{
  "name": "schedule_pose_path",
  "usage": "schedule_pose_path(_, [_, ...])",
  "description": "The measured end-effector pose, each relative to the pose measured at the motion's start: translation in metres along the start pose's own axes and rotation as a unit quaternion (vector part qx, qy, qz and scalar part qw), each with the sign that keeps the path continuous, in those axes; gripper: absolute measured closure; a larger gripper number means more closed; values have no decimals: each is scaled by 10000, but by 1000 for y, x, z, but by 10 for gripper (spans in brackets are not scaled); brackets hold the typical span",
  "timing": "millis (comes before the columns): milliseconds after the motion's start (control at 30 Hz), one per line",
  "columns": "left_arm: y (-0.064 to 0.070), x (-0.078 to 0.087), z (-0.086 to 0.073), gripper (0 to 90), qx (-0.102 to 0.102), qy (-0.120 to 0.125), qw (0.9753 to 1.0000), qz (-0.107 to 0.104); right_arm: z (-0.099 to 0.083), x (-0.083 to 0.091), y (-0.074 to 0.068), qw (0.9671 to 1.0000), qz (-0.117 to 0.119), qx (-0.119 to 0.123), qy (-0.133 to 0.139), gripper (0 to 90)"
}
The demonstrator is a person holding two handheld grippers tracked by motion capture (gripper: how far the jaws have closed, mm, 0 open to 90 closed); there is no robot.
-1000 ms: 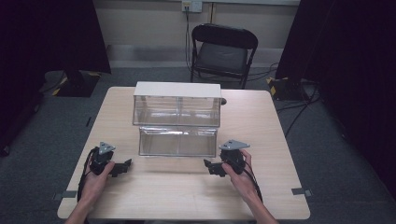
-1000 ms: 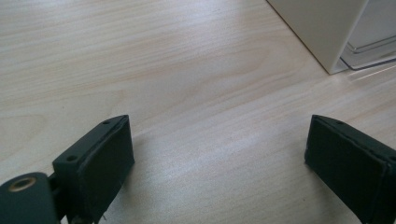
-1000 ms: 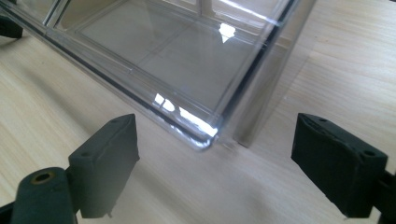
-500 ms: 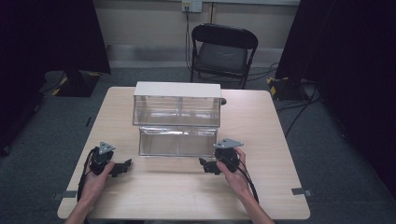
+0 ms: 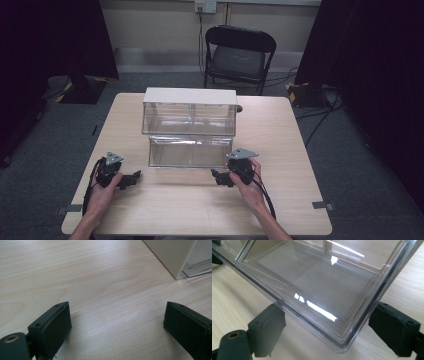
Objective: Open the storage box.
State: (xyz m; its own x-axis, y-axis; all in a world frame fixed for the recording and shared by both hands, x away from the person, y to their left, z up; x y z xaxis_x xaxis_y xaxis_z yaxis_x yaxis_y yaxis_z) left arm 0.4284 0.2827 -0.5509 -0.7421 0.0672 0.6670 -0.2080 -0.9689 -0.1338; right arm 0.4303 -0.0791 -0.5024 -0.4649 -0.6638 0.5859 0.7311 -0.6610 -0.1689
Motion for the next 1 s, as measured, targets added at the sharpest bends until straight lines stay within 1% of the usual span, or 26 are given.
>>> schedule_pose_path(133, [0, 0, 0, 72, -5, -2, 10000, 0, 1, 2, -1, 10000, 51, -31, 45, 131])
schedule_pose_path(367, [0, 0, 0, 72, -4, -2, 10000, -1, 1, 2, -2, 10000, 17, -28, 71, 132])
schedule_pose_path(567, [0, 0, 0, 72, -6, 0, 10000, -2, 1, 4, -3, 9999, 73, -39, 87, 129])
schedule_pose_path(767, [0, 0, 0, 72, -12, 0, 10000, -8, 1, 6, -4, 10000, -5, 21, 79, 136])
schedule_pose_path(1000, [0, 0, 0, 70, -15, -12, 10000, -11, 1, 6, -4, 10000, -21, -4, 49, 140])
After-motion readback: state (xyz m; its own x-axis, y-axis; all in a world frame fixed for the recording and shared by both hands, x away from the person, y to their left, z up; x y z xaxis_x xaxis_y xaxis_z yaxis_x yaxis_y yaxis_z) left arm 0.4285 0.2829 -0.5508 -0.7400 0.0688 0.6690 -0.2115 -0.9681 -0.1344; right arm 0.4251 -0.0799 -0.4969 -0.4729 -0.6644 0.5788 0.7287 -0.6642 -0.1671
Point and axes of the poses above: each handheld gripper's, and its own axes: x roughly backward along the jaws, z roughly out of its top, y roughly to its right, the point moved 7 cm from there along -x, roughly forward along the jaws, and after that the axes turned 12 degrees about z, right-handed, at the moved point
